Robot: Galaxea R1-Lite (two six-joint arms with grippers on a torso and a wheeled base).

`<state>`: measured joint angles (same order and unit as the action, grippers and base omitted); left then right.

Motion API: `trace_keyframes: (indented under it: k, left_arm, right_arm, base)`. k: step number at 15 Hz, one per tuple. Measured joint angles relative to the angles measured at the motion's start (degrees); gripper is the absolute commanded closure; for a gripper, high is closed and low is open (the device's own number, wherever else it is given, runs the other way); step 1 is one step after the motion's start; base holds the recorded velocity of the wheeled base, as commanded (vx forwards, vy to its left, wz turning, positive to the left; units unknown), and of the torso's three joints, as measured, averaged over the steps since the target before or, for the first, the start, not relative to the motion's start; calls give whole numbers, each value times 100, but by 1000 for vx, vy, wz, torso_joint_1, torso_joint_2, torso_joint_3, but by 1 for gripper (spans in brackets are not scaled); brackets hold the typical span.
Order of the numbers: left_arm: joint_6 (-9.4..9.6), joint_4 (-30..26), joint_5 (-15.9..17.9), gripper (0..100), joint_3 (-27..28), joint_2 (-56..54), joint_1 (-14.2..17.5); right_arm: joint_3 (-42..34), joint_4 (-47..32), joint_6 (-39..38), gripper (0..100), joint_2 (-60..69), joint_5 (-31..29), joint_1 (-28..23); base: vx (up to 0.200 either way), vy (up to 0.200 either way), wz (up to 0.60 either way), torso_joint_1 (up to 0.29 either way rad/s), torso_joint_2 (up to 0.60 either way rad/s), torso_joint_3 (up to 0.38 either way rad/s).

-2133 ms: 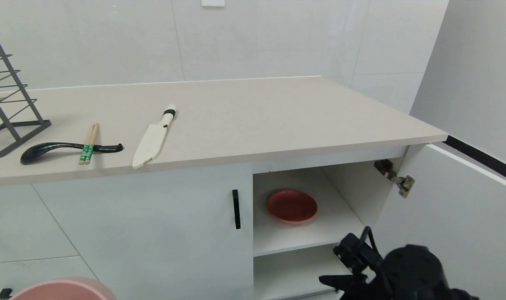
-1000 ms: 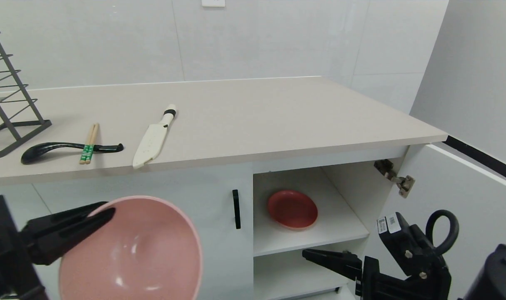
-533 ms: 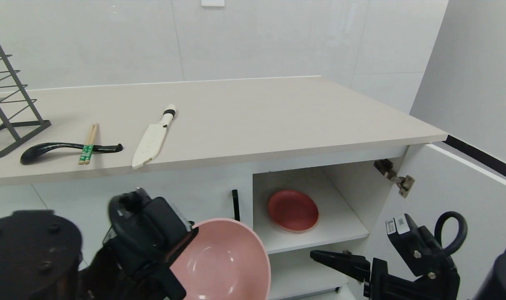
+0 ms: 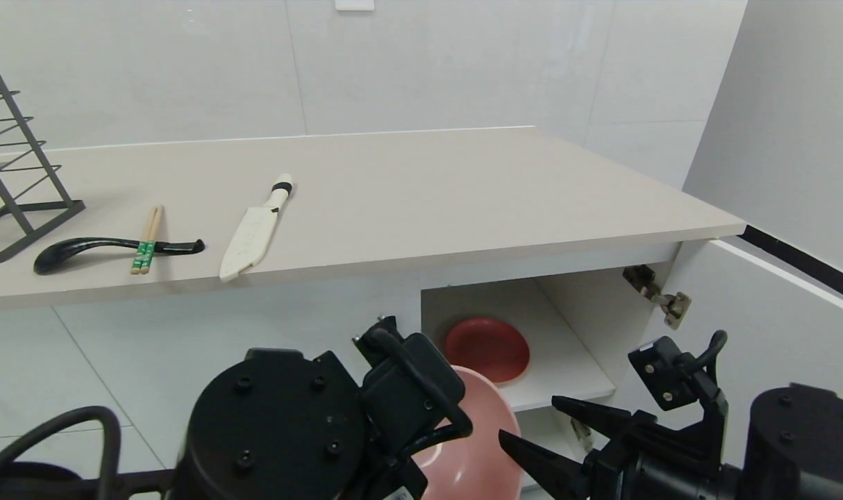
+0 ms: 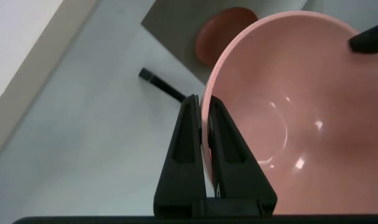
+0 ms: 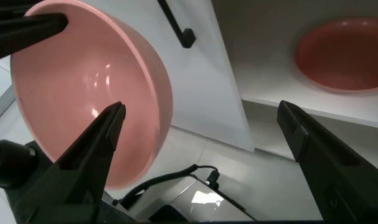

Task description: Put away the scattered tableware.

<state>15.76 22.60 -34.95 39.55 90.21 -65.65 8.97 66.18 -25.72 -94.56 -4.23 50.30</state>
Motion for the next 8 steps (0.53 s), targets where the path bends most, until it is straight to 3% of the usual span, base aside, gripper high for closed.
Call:
trace_keyframes:
  k: [8]
  left_arm:
    - [62, 94, 82, 100, 321, 433, -78]
  right_arm:
    - [-95, 2, 2, 0, -26, 11, -16]
  base:
    - [0, 0, 0, 0, 0, 0]
